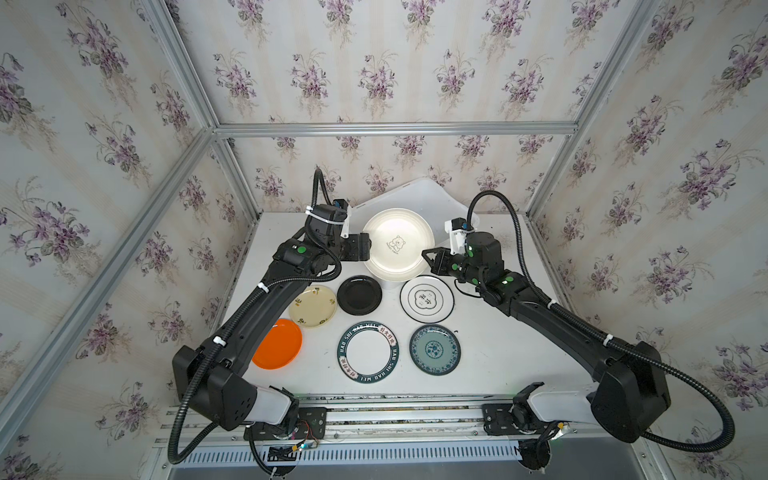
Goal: Place the plates into the plastic bin on the countertop
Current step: 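Raise the bear plate toward the bin while the right gripper grasps its rim, then open the left gripper and draw it back while the right gripper holds the plate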
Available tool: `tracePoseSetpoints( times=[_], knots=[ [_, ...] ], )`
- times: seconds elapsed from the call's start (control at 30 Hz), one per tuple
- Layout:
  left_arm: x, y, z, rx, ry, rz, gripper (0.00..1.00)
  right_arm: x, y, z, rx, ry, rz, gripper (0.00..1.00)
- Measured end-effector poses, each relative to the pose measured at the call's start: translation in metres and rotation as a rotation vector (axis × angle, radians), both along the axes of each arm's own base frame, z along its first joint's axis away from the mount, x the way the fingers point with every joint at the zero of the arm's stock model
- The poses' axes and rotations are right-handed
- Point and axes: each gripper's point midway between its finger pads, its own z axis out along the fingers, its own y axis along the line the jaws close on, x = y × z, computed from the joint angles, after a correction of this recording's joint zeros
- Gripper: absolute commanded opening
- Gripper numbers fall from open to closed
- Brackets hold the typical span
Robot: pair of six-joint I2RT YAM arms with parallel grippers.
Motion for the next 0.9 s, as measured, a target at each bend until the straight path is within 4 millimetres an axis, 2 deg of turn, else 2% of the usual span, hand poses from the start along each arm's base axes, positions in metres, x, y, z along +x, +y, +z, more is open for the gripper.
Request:
tracePoseSetpoints(
  times=[0.23, 0.43, 0.53, 0.7, 0.9],
  knots=[
    [-0.009, 0.008, 0.015, 0.006, -0.075, 0.001, 0.99, 0.006, -0.007, -0.006, -0.051, 0.027, -0.045, 0.0],
    [-0.025, 0.015, 0.026, -0.017, -0.128, 0.002, 0.99, 0.025, -0.017, 0.02, -0.175, -0.038, -0.094, 0.0],
    [-0.039, 0.021, 0.031, -0.036, -0.165, 0.001, 0.99, 0.037, -0.019, 0.031, -0.241, -0.057, -0.11, 0.0],
    [-0.063, 0.029, 0.024, -0.069, -0.205, 0.0, 0.99, 0.05, -0.027, 0.032, -0.353, -0.028, -0.12, 0.0],
    [-0.084, 0.03, 0.01, -0.141, -0.237, -0.02, 0.99, 0.062, -0.042, 0.029, -0.436, 0.017, -0.135, 0.0]
  ],
)
